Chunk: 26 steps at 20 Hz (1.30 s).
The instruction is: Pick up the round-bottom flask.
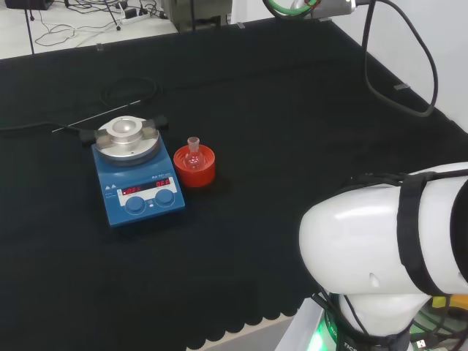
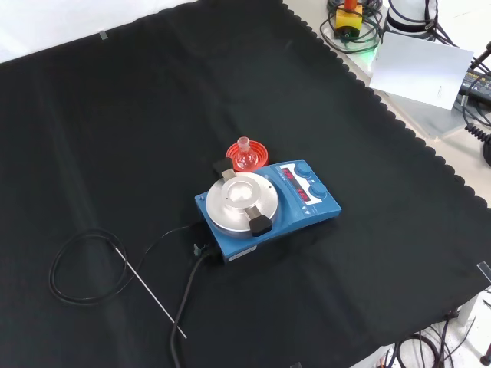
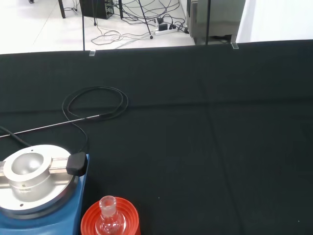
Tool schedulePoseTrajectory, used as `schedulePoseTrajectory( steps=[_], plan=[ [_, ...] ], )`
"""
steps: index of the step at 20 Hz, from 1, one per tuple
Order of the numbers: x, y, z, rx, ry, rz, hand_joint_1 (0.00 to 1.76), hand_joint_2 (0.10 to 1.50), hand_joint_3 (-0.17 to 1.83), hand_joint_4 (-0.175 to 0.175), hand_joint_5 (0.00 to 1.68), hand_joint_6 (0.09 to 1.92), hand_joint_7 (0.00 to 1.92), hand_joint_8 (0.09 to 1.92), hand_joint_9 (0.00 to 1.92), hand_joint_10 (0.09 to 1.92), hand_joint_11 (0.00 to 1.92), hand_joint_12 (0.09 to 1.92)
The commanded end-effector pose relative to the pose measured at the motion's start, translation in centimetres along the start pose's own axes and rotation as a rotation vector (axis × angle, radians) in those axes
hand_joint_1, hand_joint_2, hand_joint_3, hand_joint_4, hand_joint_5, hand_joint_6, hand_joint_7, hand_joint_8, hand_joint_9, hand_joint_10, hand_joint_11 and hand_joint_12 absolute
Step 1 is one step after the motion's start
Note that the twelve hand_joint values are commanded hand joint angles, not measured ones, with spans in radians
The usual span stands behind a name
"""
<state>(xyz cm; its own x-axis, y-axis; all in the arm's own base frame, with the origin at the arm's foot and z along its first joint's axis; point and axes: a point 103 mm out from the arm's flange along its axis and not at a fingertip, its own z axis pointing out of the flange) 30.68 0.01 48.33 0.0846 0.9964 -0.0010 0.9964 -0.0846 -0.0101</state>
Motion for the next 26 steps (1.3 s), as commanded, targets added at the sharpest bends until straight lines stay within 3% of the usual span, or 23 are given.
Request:
schedulePoseTrajectory(
  steps=[1,4,10,18,26],
  plan=[
    [1.2,-0.1,0.0,-0.014,-0.025,-0.001,0.06,1.16,0.51,-0.019,0.27,0.36,0.07,0.59,0.16,0.67,0.0,1.24],
    [0.8,0.1,0.3,-0.001,-0.011,0.002,0.03,1.26,0.34,-0.017,0.32,0.2,0.08,0.58,0.15,0.67,0.0,1.24],
    [0.7,0.5,1.0,-0.007,-0.003,0.014,0.03,1.29,0.29,-0.016,0.35,0.16,0.08,0.58,0.16,0.67,0.0,1.24],
    [-3.3,2.5,4.2,-0.01,0.058,0.073,0.33,1.2,0.22,-0.024,0.44,0.16,0.19,0.63,0.3,0.72,0.0,1.35],
    [-6.8,6.6,9.2,0.037,0.107,0.108,0.38,1.18,0.22,-0.029,0.47,0.16,0.21,0.65,0.33,0.72,0.0,1.4]
  ],
)
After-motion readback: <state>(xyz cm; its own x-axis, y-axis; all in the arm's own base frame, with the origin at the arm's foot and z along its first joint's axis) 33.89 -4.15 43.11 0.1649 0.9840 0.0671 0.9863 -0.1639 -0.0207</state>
